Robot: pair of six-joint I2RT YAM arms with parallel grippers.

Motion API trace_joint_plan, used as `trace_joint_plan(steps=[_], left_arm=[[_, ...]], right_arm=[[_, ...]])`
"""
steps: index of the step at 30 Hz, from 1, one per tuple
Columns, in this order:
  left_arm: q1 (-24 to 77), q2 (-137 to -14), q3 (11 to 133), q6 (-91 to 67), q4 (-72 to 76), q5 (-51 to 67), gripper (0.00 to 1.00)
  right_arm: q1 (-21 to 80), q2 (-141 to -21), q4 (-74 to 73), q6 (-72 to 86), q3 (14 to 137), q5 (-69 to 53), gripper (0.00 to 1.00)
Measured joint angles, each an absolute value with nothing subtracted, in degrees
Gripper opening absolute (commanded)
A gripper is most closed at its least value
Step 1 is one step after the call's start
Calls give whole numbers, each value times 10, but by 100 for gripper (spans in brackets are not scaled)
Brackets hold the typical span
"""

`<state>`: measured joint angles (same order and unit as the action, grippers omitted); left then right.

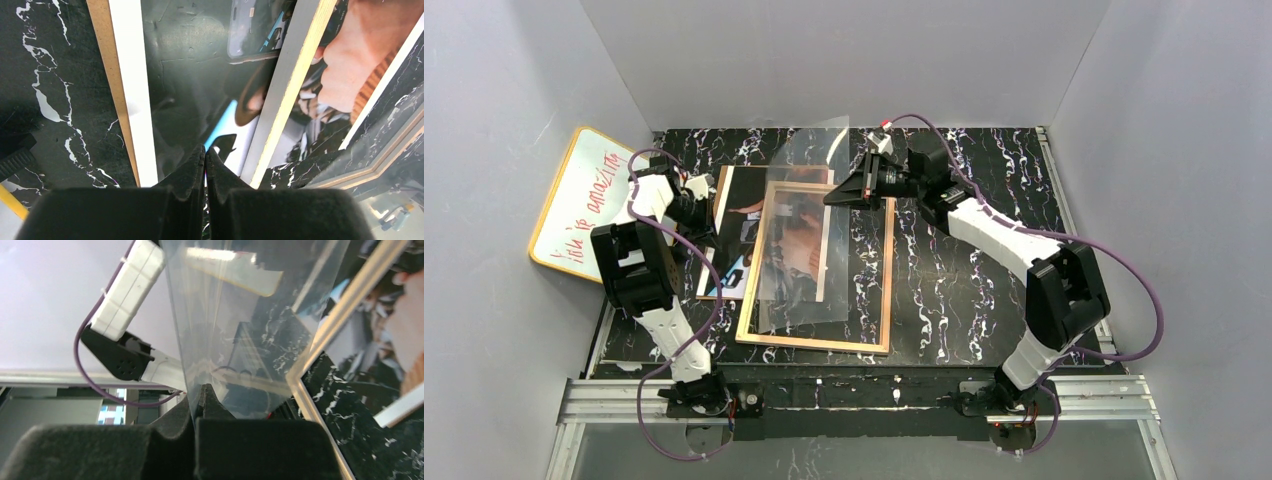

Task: Put the photo into the frame
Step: Place the photo frame item in the photo frame.

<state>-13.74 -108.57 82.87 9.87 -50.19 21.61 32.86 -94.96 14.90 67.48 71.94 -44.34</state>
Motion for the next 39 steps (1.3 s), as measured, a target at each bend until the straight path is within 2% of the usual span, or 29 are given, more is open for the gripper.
trace_joint_plan(steps=[9,16,23,39], left_arm=[[-148,-1086,848,87,-499,187,0],[-158,-1086,849,83,-492,169,0],[-158,-1086,837,88,-495,170,0],[-92,-1086,795,113,-500,217,2]], right_arm=[[349,-966,241,739,725,-461,1],[337,-1004,273,763,657,-456,1],[305,-1032,244,750,593,-449,1],[271,-1049,138,602,594,-422,1]])
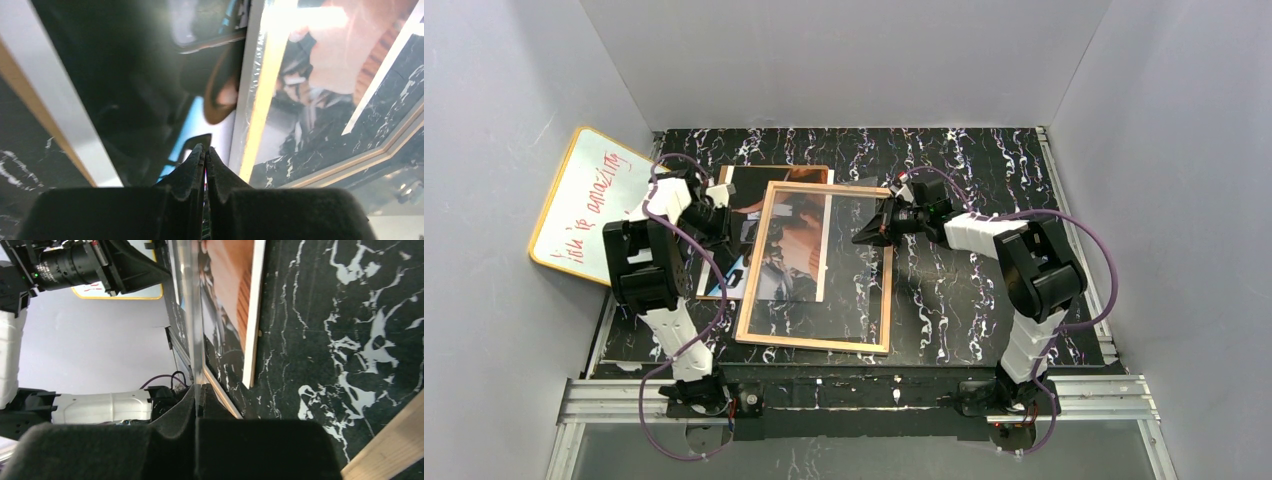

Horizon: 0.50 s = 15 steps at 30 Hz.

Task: Put the photo into the frame
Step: Place the photo frame item in the photo frame.

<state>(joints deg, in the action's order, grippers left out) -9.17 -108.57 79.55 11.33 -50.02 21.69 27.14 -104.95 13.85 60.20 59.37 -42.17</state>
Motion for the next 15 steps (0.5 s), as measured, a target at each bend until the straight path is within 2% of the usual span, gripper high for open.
trace_joint_plan(steps=[15], left_arm=[[-62,-1086,782,116,-497,228,2]], right_arm=[[263,-1067,129,551,595,-412,1]])
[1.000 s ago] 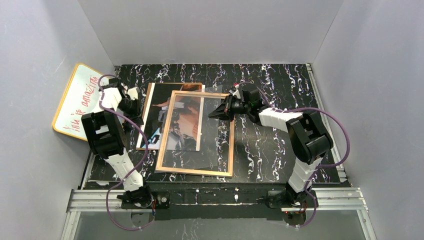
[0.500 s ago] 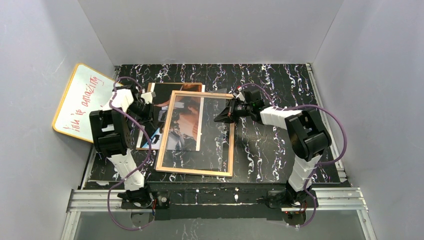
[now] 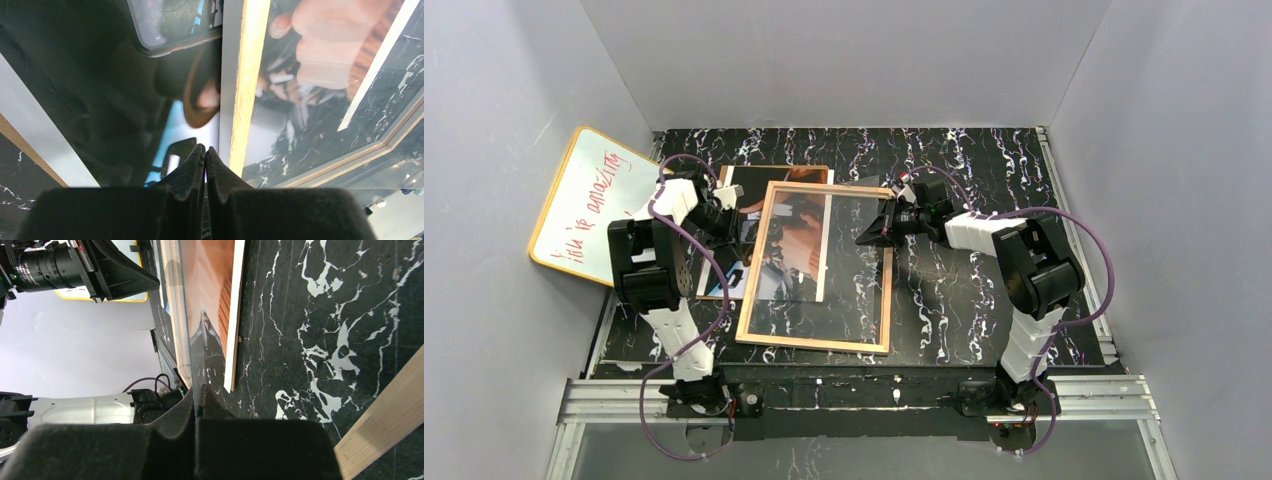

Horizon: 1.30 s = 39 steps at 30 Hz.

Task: Put the photo into the frame
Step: Place the photo frame item in the photo frame.

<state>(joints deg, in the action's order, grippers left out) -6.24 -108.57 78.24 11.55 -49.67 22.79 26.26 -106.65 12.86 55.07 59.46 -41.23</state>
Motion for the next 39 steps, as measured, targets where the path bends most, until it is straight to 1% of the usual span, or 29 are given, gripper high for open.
trace_joint_plan(steps=[39], left_arm=[[-55,-1088,764,116,-490,232,2]], right_arm=[[243,-1115,143,553,591,-419,1]])
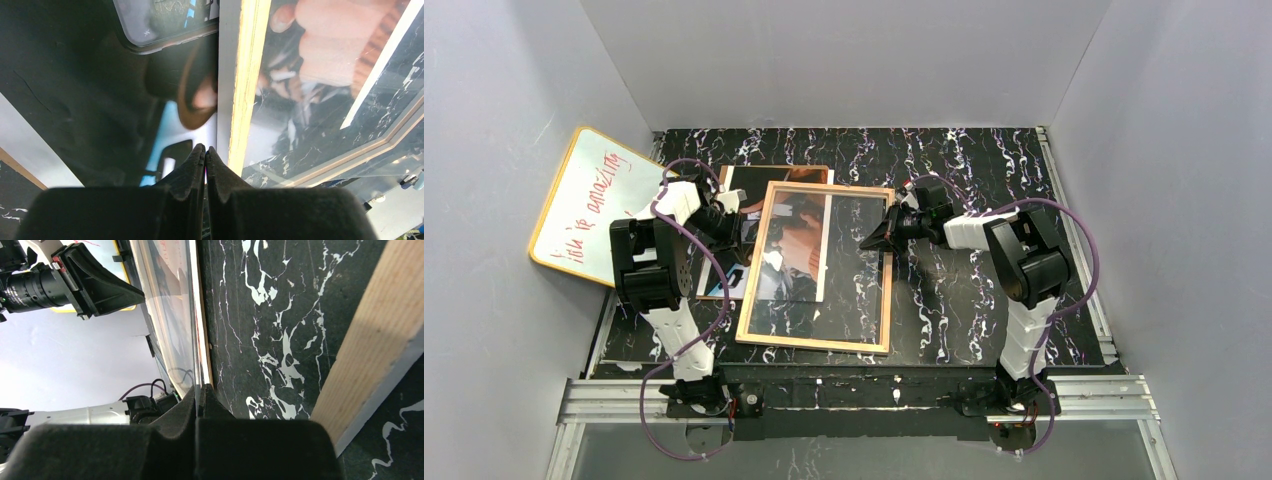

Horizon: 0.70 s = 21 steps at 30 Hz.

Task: Put the photo into the frame
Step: Place the photo frame item in the photo frame.

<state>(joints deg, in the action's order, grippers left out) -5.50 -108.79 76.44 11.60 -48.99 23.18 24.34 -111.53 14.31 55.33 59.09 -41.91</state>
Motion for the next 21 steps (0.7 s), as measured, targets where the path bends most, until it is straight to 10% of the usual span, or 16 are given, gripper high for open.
trace_joint_plan(steps=[21], left_arm=[[-55,-1088,761,116,-488,232,2]], right_arm=[[236,-1120,171,555,579,-426,1]])
